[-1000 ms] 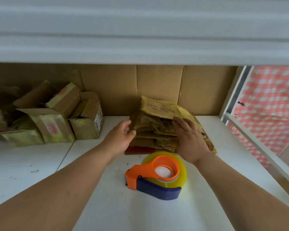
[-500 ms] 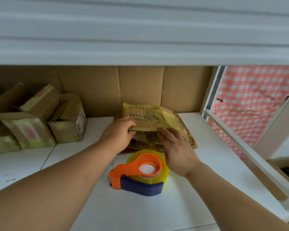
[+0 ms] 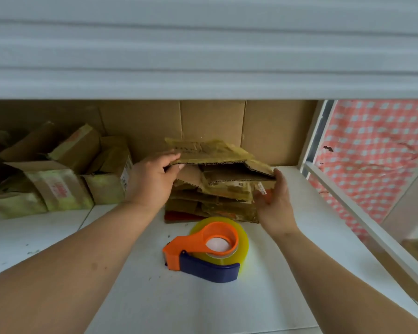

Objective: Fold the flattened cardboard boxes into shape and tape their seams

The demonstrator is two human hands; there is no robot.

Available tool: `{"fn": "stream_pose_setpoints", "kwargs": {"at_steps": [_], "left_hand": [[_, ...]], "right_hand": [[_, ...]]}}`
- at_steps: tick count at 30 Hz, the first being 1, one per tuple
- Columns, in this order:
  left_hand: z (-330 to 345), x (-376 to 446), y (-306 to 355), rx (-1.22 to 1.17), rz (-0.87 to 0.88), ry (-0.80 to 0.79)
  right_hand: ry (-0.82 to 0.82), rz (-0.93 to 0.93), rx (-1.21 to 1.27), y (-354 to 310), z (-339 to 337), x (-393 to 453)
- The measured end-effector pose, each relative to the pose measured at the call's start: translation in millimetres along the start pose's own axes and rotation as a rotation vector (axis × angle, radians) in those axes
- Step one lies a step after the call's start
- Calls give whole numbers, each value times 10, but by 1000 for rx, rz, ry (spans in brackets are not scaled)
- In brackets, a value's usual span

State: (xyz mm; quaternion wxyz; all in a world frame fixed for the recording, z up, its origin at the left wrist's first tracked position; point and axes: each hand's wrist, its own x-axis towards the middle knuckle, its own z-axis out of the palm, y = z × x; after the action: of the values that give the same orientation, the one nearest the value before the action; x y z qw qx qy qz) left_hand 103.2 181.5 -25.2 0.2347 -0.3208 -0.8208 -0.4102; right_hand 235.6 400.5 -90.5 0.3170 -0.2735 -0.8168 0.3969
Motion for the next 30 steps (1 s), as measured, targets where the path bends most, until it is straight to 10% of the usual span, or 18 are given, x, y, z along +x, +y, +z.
{"fn": "stream_pose_setpoints", "kwargs": {"at_steps": [10,21,30], "left_hand": [[-787,-387,-154,22,-383,157],[-1799,-689,-268,92,-406,334],[-2452,-866,-425,45,-461,127]], "right_hand": [[-126,-180,209,-776,277,-279],[-183,-359,96,-1546,560,-830],[-110,-306,110,-2059,660,-1376]]}}
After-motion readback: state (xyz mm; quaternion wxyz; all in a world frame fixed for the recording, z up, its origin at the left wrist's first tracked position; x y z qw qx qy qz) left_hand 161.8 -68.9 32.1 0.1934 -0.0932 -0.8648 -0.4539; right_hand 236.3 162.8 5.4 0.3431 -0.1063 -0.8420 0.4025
